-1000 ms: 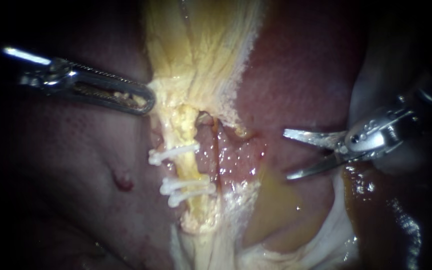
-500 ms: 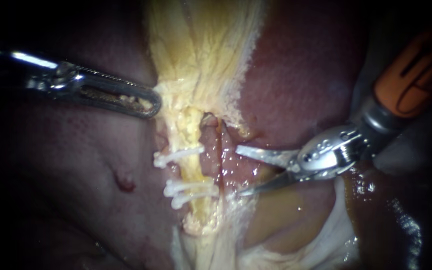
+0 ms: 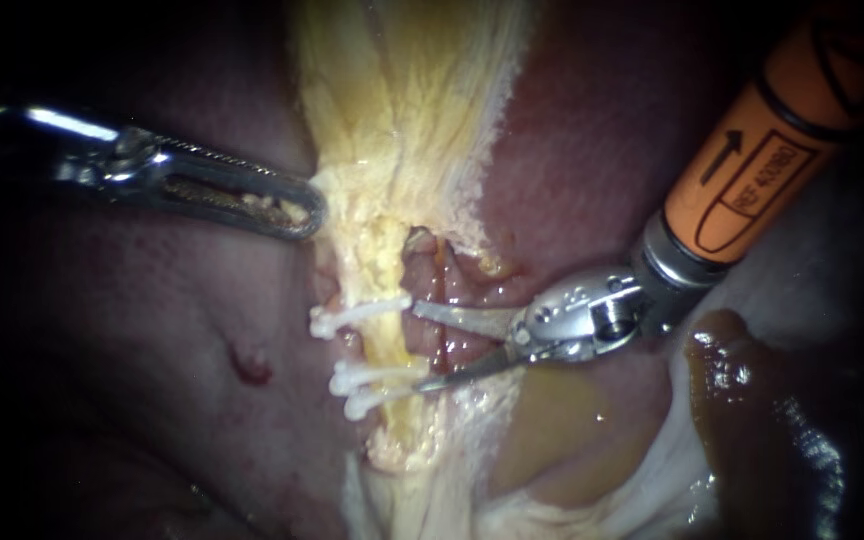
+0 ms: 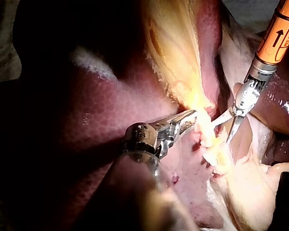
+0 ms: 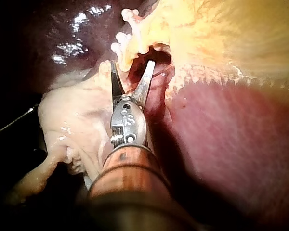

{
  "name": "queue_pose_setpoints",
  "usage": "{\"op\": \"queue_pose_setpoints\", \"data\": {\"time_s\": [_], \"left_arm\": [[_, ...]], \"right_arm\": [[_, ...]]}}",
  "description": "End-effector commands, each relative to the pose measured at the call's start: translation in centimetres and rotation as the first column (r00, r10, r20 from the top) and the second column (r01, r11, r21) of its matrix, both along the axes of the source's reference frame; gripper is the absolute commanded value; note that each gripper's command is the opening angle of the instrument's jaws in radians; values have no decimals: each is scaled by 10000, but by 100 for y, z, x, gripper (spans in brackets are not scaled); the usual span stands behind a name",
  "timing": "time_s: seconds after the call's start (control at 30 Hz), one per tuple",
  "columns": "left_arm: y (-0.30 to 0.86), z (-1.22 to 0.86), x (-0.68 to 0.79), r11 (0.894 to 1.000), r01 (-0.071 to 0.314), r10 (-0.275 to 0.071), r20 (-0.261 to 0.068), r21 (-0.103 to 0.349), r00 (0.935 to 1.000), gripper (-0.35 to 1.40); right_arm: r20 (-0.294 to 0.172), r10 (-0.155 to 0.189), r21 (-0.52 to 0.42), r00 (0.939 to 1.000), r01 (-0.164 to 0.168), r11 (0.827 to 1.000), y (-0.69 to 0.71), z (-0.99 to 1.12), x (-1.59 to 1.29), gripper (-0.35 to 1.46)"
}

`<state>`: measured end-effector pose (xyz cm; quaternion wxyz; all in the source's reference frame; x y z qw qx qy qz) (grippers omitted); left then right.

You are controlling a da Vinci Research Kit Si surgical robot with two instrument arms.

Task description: Go to the cutting position left tube

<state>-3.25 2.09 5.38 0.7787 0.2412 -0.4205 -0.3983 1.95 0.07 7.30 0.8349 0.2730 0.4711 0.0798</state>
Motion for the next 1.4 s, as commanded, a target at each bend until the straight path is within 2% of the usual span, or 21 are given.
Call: {"op": "queue_pose_setpoints", "data": {"time_s": [0.03, 0.2, 0.5, 0.93, 1.1, 1.4], "left_arm": [[0, 0, 0, 10000, -9, 9, 8, 5, 10000, -35], [0, 0, -1, 10000, -6, 6, 5, 4, 10000, -35], [0, 0, -1, 10000, -4, 4, 4, 4, 10000, -35], [0, 1, -5, 10000, 12, -12, -6, 0, 10000, -35], [1, 2, -7, 10000, -4, 4, 6, 12, 10000, -35], [2, 3, -10, 10000, 6, -6, 0, 11, 10000, -35]], "right_arm": [[2, -32, 56, 10000, 32, 10000, 1, 4, 0, 144], [-173, -135, 436, 9998, 142, 9989, 4, 14, 1, 144], [-694, -300, 864, 9971, 360, 9956, 1, 7, 11, 144], [-1612, -464, 1396, 9858, 693, 9878, -7, -11, 45, 144], [-1769, -612, 1488, 9823, 881, 9849, -9, -13, 62, 144], [-1972, -537, 1594, 9789, 861, 9835, -12, -5, 84, 142]]}}
